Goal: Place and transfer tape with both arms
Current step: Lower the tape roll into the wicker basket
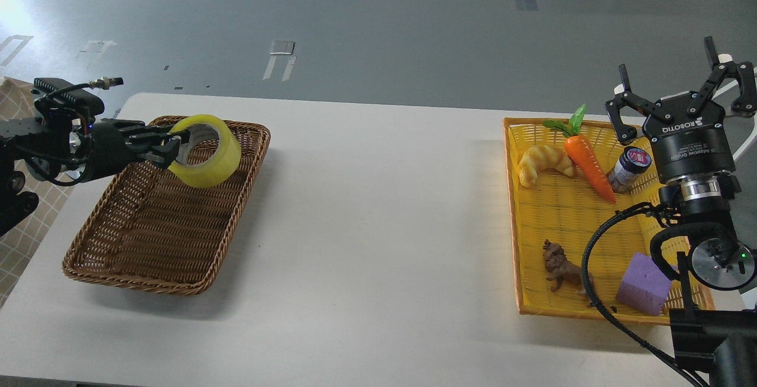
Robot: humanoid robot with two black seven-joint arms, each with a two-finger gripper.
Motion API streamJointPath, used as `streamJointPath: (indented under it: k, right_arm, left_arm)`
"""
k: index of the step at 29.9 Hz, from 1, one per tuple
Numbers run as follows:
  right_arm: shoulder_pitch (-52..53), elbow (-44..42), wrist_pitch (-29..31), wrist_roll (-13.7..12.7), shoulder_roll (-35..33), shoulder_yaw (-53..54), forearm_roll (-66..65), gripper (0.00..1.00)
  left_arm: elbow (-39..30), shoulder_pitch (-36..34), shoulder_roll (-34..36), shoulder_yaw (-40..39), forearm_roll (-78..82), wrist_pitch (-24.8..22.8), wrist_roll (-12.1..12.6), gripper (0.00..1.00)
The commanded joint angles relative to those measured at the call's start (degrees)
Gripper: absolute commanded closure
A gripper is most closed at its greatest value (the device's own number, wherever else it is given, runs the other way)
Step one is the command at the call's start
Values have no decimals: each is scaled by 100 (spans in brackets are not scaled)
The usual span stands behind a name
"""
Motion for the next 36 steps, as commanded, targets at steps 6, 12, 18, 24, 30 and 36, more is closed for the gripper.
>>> streamJointPath:
  k: [6, 12, 18, 24, 30, 36]
  right_arm:
    - [-2, -8, 0, 0, 0, -8, 0, 0]
    - [-2, 1, 0, 0, 0, -8, 0, 0]
    - [-72, 1, 0, 0, 0, -8, 0, 0]
    - [-81, 1, 0, 0, 0, -8, 0, 0]
    - [-72, 1, 0, 0, 0, 0, 0, 0]
    - [-81, 1, 0, 0, 0, 0, 0, 0]
  left_arm:
    - [255, 439, 4, 8, -9, 267, -110, 100]
    - [536, 607, -5, 95, -17, 434, -118, 100]
    - [695, 571, -32, 386, -44, 601, -127, 100]
    - [704, 580, -49, 386, -35, 601, -127, 100]
    - [704, 589, -58, 386, -44, 601, -127, 100]
    - [704, 589, -67, 386, -53, 592, -127, 100]
